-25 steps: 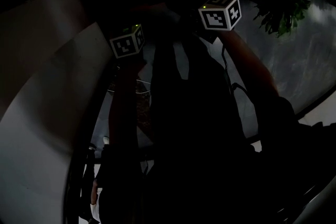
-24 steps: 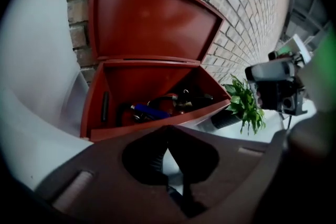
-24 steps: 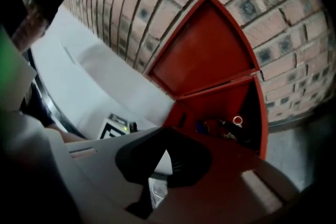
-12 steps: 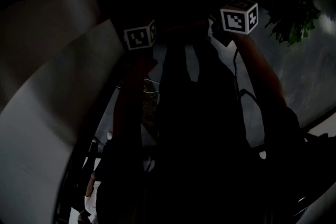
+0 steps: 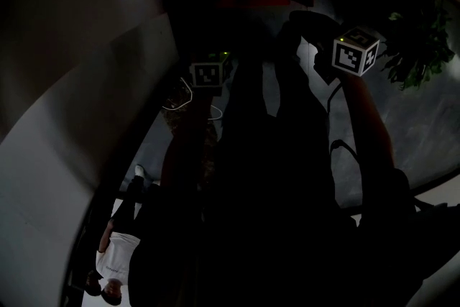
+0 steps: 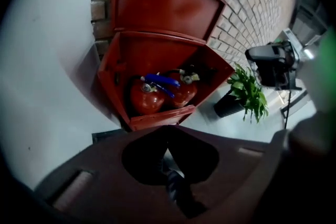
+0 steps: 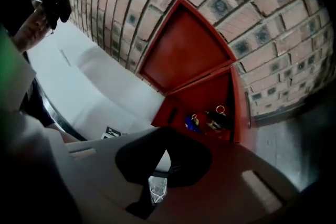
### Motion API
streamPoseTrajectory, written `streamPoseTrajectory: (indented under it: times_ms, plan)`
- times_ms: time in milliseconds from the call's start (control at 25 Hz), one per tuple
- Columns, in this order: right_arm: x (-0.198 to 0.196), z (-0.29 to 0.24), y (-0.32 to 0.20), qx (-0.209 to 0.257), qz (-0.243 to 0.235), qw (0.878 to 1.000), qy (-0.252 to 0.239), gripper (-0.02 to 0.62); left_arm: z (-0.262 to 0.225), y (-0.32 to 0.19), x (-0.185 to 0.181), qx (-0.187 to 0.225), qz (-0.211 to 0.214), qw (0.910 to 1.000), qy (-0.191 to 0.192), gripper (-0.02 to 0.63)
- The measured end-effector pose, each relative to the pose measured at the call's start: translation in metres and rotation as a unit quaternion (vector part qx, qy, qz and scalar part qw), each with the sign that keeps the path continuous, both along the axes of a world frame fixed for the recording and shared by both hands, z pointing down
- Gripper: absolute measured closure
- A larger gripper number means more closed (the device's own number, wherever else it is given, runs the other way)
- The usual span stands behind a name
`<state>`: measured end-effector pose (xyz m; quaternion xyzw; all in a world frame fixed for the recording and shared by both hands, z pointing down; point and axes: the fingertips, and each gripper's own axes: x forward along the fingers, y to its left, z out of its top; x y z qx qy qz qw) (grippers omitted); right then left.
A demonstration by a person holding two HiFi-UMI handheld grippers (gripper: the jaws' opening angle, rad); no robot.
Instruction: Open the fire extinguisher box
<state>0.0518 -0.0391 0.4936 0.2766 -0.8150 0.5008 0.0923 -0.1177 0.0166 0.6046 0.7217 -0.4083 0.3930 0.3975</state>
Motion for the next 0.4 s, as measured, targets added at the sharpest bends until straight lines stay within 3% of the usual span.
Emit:
streamPoseTrajectory:
  times_ms: [400]
  plan:
    - [-0.026, -0.029, -0.013, 0.034, -0.01, 0.999, -0.017, 0.597, -0.043, -0.043, 0.029, 0.072, 0.055, 0.9958, 0.017, 0.604]
